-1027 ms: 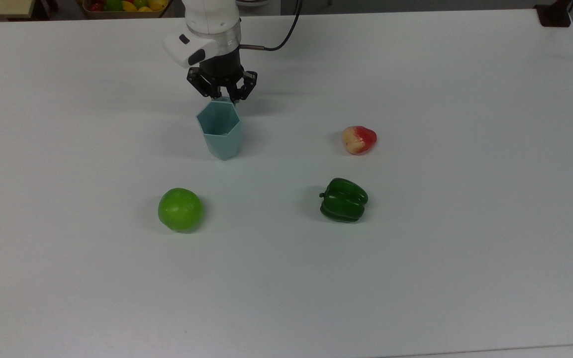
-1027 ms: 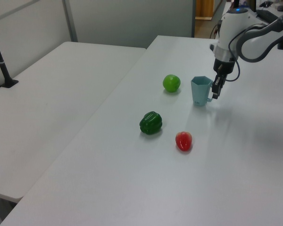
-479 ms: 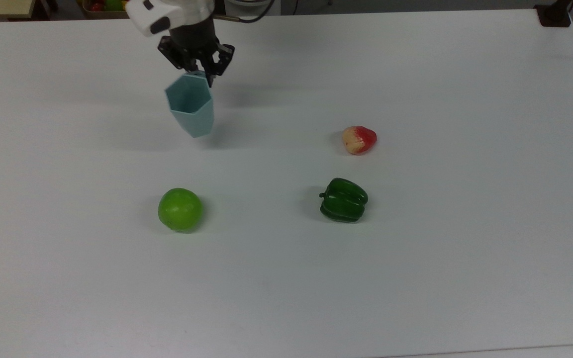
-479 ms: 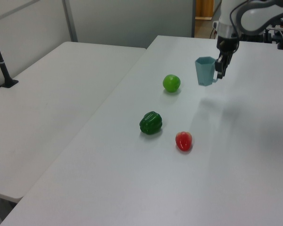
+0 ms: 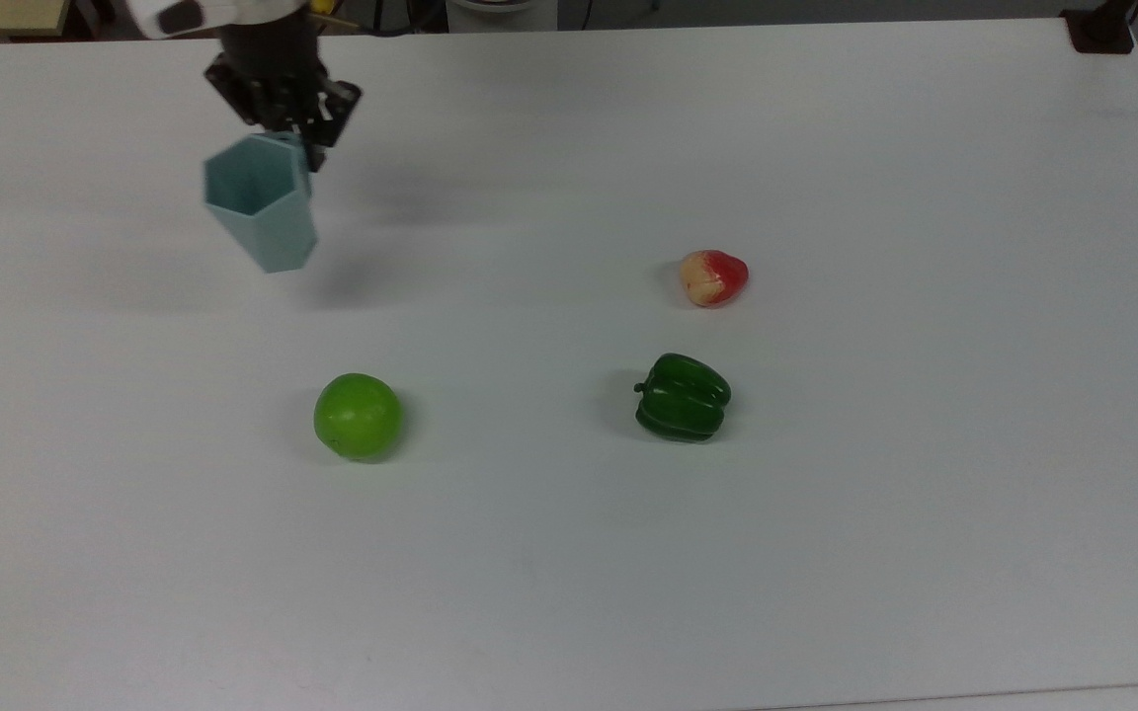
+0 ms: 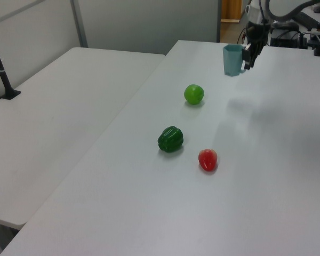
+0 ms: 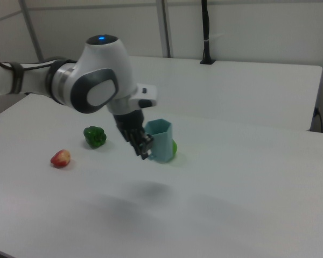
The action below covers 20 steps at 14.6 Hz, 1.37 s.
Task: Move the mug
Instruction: 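Drag the gripped mug across the table away from the fruit, then open the gripper to release the mug on the table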
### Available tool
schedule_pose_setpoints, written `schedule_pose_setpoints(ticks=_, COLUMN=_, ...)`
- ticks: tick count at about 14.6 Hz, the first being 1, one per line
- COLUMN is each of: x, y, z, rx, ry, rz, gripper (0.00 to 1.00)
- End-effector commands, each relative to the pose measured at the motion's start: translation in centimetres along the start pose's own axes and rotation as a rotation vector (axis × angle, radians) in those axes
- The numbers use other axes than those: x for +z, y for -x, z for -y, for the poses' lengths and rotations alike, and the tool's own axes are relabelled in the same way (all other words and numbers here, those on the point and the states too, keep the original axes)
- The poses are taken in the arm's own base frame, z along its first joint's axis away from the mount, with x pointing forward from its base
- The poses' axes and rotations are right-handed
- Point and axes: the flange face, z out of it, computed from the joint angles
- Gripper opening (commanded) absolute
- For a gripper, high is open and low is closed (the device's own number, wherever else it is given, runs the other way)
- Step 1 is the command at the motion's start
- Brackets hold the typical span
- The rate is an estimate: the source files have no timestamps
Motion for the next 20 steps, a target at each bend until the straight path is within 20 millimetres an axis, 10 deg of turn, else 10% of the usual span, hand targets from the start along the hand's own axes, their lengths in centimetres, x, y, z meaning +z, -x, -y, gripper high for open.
schedule_pose_setpoints(ticks=1, x=-0.1, y=-1.4, z=-3.1, rx=0.064, ry=0.015, rz=0.000, gripper=0.06)
schedule_pose_setpoints(ticks=20, x=11.7, y=-7.9, z=-4.5, rx=0.247, ry=0.042, rz=0.021, gripper=0.14)
